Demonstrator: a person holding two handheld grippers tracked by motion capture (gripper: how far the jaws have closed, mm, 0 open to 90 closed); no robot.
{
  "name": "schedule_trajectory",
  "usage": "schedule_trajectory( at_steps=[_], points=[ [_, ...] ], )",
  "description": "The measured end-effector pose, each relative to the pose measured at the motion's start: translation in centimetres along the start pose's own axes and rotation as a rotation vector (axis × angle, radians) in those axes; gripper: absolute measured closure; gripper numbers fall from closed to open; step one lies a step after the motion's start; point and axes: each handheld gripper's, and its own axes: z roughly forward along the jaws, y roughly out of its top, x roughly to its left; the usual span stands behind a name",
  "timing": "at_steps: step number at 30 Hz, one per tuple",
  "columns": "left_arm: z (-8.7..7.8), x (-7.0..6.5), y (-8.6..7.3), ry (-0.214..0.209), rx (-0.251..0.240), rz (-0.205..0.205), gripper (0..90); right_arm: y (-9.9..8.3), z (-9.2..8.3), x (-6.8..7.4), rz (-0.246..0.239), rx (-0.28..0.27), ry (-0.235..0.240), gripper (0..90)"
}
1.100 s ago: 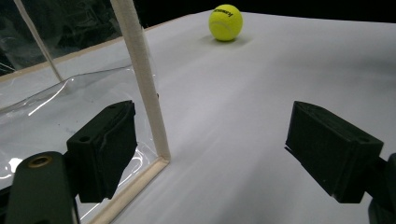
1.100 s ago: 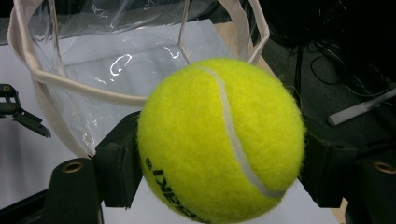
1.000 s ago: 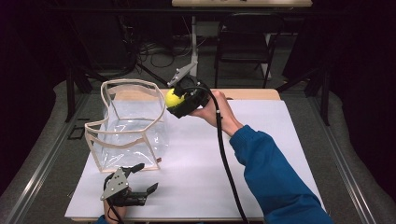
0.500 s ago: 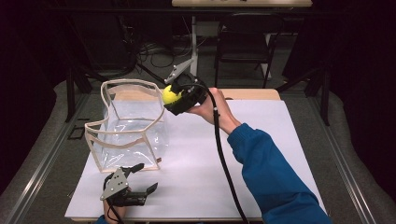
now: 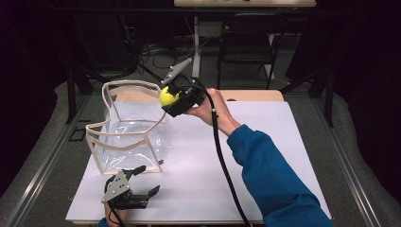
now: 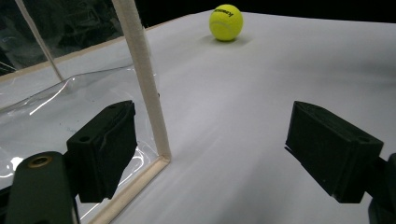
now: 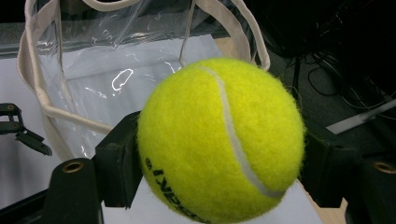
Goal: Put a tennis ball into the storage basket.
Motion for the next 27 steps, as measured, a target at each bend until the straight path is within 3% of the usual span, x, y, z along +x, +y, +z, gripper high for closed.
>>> schedule_trajectory(
  at_steps=[27],
  points=[
    [0.1, 0.0, 0.0, -0.002, 0.000, 0.002, 15.8, 2.1, 0.4, 0.2, -0.005, -0.034, 0.002, 26.2]
  ],
)
